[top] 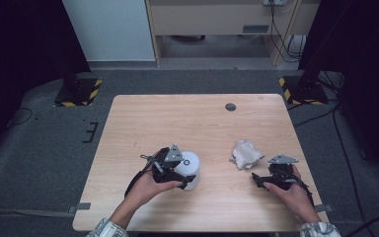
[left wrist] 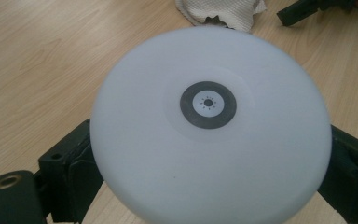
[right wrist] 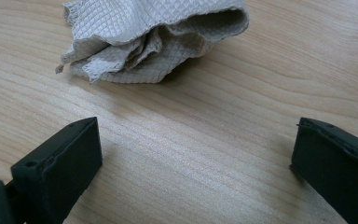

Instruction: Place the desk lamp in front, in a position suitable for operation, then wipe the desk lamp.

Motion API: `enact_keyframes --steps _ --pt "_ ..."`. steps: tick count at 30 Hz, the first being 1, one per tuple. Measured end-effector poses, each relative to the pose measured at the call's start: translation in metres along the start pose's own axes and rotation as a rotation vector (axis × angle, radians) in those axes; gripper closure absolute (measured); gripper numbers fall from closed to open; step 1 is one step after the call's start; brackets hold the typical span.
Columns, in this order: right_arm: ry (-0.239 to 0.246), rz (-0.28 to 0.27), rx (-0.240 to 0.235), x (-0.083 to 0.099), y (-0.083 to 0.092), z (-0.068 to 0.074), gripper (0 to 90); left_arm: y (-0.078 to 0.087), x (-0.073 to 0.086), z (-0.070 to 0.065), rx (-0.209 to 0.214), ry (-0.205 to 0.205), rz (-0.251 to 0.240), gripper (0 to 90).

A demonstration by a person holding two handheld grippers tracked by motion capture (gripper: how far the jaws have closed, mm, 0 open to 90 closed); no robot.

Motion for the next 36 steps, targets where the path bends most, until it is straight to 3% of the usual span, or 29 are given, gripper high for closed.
enact_keyframes --steps 9,13,20,25,29,36 --pt "0.012 0.063 -0.003 -0.003 0.007 -0.009 13.8 -0.004 -0.004 -0.011 0.019 -0.02 0.008 7.5" --pt "-0.008 0.006 0.027 -0.012 0.021 -0.021 17.8 -0.006 -0.005 -0.015 0.03 -0.027 0.004 7.5" --pt "0.008 -0.05 0.06 -0.028 0.032 -0.018 29.4 -0.008 -0.007 -0.018 0.036 -0.035 0.006 7.5" --pt "0.009 -0.115 0.051 -0.045 0.037 -0.014 38.8 -0.011 -0.01 -0.022 0.048 -0.038 0.008 7.5" --pt "0.021 -0.111 0.037 -0.047 0.037 -0.009 41.5 -0.016 -0.015 -0.026 0.062 -0.059 0.016 7.5" --pt "0.026 -0.133 0.014 -0.058 0.034 -0.005 39.3 -0.018 -0.017 -0.035 0.083 -0.076 0.02 7.5"
Point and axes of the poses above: each handheld gripper's, and its own axes: y roughly backward along the jaws, x roughly out of its underside, z roughly to its left, the point moved 6 cm from there along -y, roughly forward along the jaws
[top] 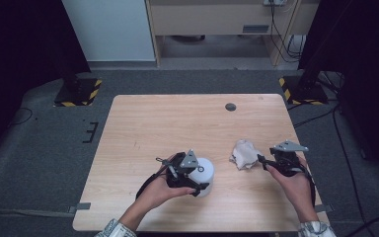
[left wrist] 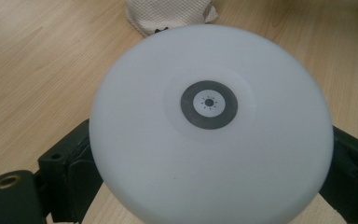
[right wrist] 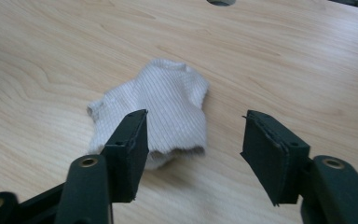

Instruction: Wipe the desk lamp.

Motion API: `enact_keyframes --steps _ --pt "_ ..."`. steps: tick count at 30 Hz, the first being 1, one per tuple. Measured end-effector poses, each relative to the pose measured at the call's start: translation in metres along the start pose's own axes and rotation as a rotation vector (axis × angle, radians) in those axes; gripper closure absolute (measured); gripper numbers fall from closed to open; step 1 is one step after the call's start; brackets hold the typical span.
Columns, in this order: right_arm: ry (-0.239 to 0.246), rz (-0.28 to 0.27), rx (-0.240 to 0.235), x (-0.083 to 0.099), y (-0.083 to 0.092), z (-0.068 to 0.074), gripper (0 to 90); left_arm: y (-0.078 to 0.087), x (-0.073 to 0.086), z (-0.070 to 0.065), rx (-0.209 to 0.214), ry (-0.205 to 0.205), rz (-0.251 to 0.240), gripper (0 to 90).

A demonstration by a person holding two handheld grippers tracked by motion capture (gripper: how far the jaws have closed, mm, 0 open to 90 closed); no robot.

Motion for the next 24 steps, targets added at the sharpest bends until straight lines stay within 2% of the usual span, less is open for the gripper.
enact_keyframes --steps 6,8,10,11,14,18,20,21,24 --pt "0.031 0.015 -0.042 -0.018 -0.021 0.012 32.1 0.002 0.0 -0.002 -0.006 0.008 -0.029 5.2" --pt "0.039 0.027 -0.06 -0.023 -0.03 0.017 26.9 0.005 0.001 -0.003 -0.027 0.002 -0.029 4.6" --pt "0.061 0.039 -0.061 -0.026 -0.039 0.02 23.8 0.008 0.0 -0.005 -0.036 0.018 -0.051 4.5" --pt "0.067 0.043 -0.055 -0.027 -0.043 0.021 24.3 0.009 0.0 -0.006 -0.043 0.02 -0.055 4.3" --pt "0.07 0.045 -0.068 -0.027 -0.049 0.022 35.1 0.013 0.001 -0.007 -0.045 0.019 -0.064 3.7" --pt "0.111 0.077 -0.087 -0.021 -0.055 0.027 46.5 0.015 0.004 -0.005 -0.036 0.018 -0.072 3.8" --pt "0.111 0.081 -0.091 -0.02 -0.057 0.028 46.7 0.016 0.004 -0.004 -0.034 0.018 -0.07 3.8" --pt "0.124 0.104 -0.092 -0.016 -0.061 0.029 44.1 0.016 0.005 -0.005 -0.028 0.019 -0.07 3.6" --pt "0.12 0.111 -0.082 -0.013 -0.064 0.029 40.7 0.016 0.007 -0.006 -0.021 0.01 -0.072 3.5"
Point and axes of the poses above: each handheld gripper's, and its own axes: y roughly backward along the jaws, x roughly out of its underside, z roughly to its left, the point moved 6 cm from there along -y, roughly forward along the jaws
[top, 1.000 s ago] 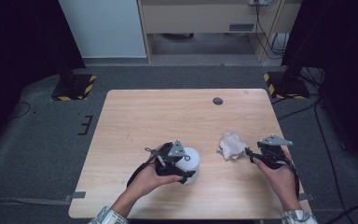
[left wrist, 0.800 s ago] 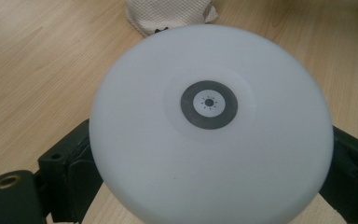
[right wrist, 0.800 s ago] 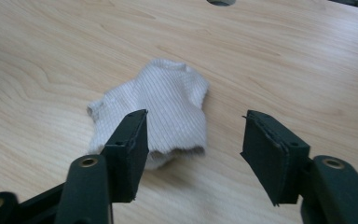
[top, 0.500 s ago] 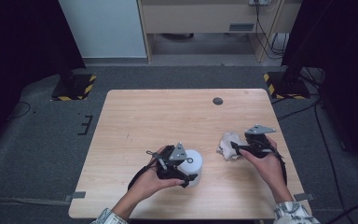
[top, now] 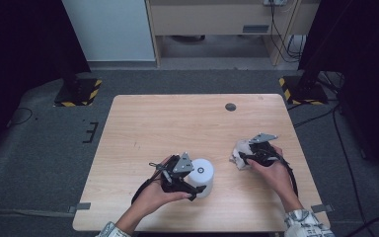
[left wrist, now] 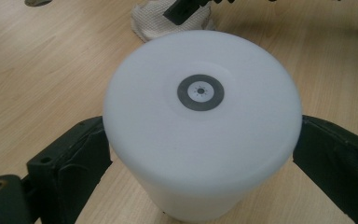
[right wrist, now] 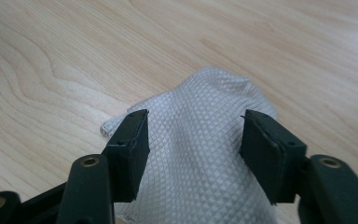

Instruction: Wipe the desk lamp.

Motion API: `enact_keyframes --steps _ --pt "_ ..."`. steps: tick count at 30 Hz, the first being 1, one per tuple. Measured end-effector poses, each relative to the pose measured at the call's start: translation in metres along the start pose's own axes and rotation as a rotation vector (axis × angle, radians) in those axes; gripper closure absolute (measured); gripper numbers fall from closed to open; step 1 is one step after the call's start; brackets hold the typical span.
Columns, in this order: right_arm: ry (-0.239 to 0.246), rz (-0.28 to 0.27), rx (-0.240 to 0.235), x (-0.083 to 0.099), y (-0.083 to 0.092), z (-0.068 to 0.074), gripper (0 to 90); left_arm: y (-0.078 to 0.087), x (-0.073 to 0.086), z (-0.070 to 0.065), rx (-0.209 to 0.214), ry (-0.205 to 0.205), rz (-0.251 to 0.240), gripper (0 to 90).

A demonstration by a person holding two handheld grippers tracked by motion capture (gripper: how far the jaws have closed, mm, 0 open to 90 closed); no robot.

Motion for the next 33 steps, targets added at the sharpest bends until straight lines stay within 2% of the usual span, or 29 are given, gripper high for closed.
enact_keyframes --steps 1,5,8,11,13,14,16,17,22,26,30,31,33 --pt "-0.011 0.012 -0.002 0.004 -0.003 0.0 38.2 0.0 0.001 0.0 0.0 0.0 0.0 3.2" --pt "-0.006 0.035 -0.007 0.009 -0.007 0.001 38.7 -0.001 0.007 0.0 0.006 -0.002 0.019 3.6" --pt "0.008 0.045 -0.005 0.011 -0.009 0.002 46.3 -0.002 0.01 0.001 0.003 -0.003 0.029 3.8" --pt "0.004 0.046 -0.009 0.012 -0.009 0.002 51.2 -0.004 0.018 0.003 0.007 -0.002 0.056 3.9" --pt "0.0 0.061 -0.021 0.014 -0.011 0.003 56.7 -0.006 0.023 0.003 0.007 0.007 0.056 4.3" --pt "0.004 0.063 -0.03 0.015 -0.011 0.003 62.5 -0.006 0.025 0.005 0.001 0.005 0.056 4.9" --pt "0.006 0.064 -0.037 0.015 -0.011 0.004 65.1 -0.007 0.028 0.007 -0.003 0.02 0.051 5.1" --pt "0.006 0.065 -0.051 0.015 -0.01 0.005 71.9 -0.008 0.03 0.008 0.002 0.024 0.054 5.3" --pt "-0.005 0.06 -0.077 0.014 -0.008 0.005 77.9 -0.01 0.035 0.008 0.005 0.02 0.085 6.8" --pt "-0.011 -0.013 -0.123 -0.001 0.01 0.014 78.7 -0.011 0.037 0.007 0.006 -0.001 0.101 7.4" --pt "0.012 -0.095 -0.191 -0.021 0.032 0.029 78.7 -0.012 0.04 0.008 0.006 0.011 0.098 8.9" --pt "0.026 -0.124 -0.229 -0.03 0.042 0.038 78.7 -0.012 0.041 0.008 0.008 0.019 0.092 9.1" --pt "0.031 -0.139 -0.243 -0.035 0.047 0.042 78.6 -0.013 0.041 0.006 0.012 0.01 0.088 9.5"
Point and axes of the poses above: each handheld gripper's, and its own axes: y roughly backward along the jaws, x roughly out of its underside, z roughly to its left, the point moved 6 cm from there along -y, roughly forward along the jaws
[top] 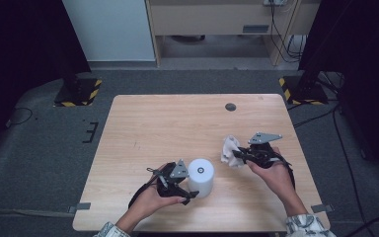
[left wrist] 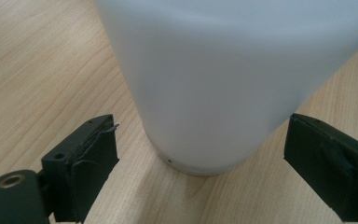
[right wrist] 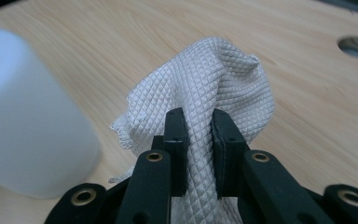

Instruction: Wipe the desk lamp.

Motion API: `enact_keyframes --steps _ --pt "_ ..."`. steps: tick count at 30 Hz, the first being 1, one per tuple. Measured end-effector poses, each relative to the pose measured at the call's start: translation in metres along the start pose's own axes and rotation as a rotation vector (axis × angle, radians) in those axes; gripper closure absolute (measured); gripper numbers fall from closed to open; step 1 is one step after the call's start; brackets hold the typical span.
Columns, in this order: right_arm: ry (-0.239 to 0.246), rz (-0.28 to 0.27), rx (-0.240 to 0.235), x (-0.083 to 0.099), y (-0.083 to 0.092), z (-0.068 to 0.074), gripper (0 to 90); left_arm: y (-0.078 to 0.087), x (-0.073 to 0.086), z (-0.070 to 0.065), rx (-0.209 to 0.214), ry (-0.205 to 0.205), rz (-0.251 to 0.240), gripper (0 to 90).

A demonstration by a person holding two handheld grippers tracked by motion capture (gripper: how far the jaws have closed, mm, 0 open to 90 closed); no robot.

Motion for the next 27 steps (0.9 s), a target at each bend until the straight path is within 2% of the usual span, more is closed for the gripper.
enact_keyframes --steps 2,7,14,23,27 --pt "0.016 -0.023 -0.038 -0.013 0.007 0.012 78.6 0.0 -0.001 -0.001 0.0 -0.017 -0.003 10.8" --pt "0.056 -0.061 -0.099 -0.034 0.018 0.035 78.6 0.0 -0.003 -0.001 -0.007 -0.013 -0.018 11.8" --pt "0.115 -0.038 -0.164 -0.048 0.011 0.066 78.6 0.001 -0.005 -0.002 0.002 -0.011 -0.031 13.8" --pt "0.127 -0.005 -0.193 -0.049 -0.004 0.078 78.5 0.0 -0.006 -0.003 0.014 -0.011 -0.031 14.9" --pt "0.136 -0.005 -0.202 -0.051 -0.008 0.084 78.5 0.001 -0.006 -0.003 0.0 -0.018 -0.021 14.9"
Point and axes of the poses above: each handheld gripper's, and its own axes: y roughly backward along the jaws, x roughly out of its underside, z roughly to its left, the point moved 6 cm from there along -y, roughly forward along the jaws
